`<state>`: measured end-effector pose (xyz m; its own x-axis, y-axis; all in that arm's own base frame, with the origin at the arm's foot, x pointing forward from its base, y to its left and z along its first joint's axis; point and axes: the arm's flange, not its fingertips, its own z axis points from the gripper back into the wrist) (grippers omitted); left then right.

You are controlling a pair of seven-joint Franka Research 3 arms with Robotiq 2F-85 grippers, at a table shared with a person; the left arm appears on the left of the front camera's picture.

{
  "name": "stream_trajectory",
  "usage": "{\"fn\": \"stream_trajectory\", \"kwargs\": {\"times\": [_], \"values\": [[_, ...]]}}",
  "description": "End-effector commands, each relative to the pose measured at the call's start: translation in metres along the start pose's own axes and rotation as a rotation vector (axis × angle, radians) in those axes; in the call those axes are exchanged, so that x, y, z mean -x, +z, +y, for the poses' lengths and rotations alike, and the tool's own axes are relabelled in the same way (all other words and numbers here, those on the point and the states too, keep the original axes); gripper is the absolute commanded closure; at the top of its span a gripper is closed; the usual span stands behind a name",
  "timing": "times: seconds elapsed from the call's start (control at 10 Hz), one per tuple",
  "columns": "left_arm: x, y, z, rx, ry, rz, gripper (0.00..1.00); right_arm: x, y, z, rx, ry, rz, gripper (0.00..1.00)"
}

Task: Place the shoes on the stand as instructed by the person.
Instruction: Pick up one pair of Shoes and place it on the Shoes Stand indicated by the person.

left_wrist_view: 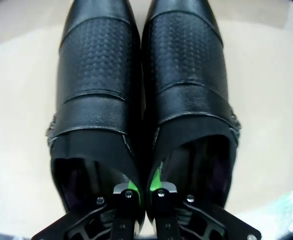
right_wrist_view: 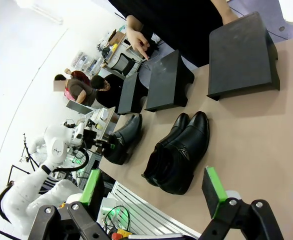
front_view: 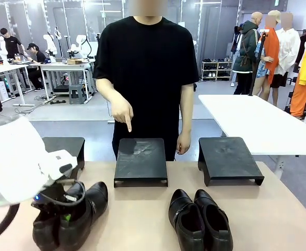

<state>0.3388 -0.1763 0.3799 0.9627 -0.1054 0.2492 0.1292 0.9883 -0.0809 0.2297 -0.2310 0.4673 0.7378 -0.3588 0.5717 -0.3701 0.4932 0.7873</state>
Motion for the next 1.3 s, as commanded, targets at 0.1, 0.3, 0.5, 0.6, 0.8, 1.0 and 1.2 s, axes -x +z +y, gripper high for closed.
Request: {"fn": "stream_trajectory", "kwargs": {"times": [0.1,0.3,0.5,0.6,0.8,1.0,1.2], "values": [[-0.028,0.054,-0.007,-0.062,-0.056,-0.031,0.93,-0.001,0.000,0.000,-0.012,0.010,-0.012,0.00],[-0.050,0.078,-0.019,-0.067,-0.088,-0.077,0.93,-0.001,0.000,0.000,-0.012,0.010,-0.012,0.00],[-0.076,0.100,-0.039,-0.042,-0.091,-0.124,0.93,-0.001,0.000,0.000,-0.012,0.010,-0.012,0.00],[-0.092,0.110,-0.056,-0.026,-0.076,-0.147,0.93,-0.001,0.000,0.000,-0.012,0.010,-0.012,0.00],[-0.120,0.115,-0.083,-0.011,-0.047,-0.170,0.93,-0.001,0.000,0.000,-0.012,0.010,-0.012,0.00],[-0.148,0.108,-0.119,-0.010,0.011,-0.196,0.93,-0.001,0.000,0.000,-0.012,0.010,-0.012,0.00],[-0.172,0.091,-0.150,-0.041,0.040,-0.223,0.93,-0.001,0.000,0.000,-0.012,0.010,-0.012,0.00]]}}
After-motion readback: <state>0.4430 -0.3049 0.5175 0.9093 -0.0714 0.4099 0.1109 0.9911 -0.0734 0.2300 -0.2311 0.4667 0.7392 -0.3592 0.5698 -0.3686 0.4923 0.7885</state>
